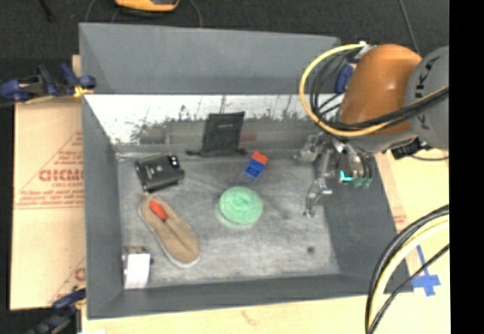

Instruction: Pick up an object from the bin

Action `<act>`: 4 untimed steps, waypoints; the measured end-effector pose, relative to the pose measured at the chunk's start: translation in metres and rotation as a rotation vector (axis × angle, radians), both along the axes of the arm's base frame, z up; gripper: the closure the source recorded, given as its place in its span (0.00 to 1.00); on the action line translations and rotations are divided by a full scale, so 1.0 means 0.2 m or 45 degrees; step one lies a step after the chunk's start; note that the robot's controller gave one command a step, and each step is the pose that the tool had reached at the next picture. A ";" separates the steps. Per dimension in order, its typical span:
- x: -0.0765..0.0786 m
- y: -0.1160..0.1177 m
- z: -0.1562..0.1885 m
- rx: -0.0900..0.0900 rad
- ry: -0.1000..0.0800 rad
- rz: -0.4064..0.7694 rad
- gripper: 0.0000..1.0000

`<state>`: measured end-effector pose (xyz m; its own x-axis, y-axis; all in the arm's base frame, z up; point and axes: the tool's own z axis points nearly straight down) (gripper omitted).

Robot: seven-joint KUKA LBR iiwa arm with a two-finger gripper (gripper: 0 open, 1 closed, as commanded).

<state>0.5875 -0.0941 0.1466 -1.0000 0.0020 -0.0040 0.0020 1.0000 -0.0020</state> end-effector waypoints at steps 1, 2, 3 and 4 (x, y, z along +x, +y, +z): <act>-0.05 0.45 -0.34 0.003 0.003 0.033 1.00; -0.05 0.45 -0.34 0.002 0.003 0.035 0.00; -0.05 0.45 -0.34 0.001 0.003 0.036 0.00; -0.07 0.69 -0.36 0.005 -0.005 -0.342 1.00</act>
Offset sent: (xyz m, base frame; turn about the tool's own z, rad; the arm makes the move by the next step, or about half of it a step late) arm 0.0000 0.0000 0.0000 0.0000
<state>0.5736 0.0436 0.0742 -0.9635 0.2676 -0.0070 0.2676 0.9635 0.0026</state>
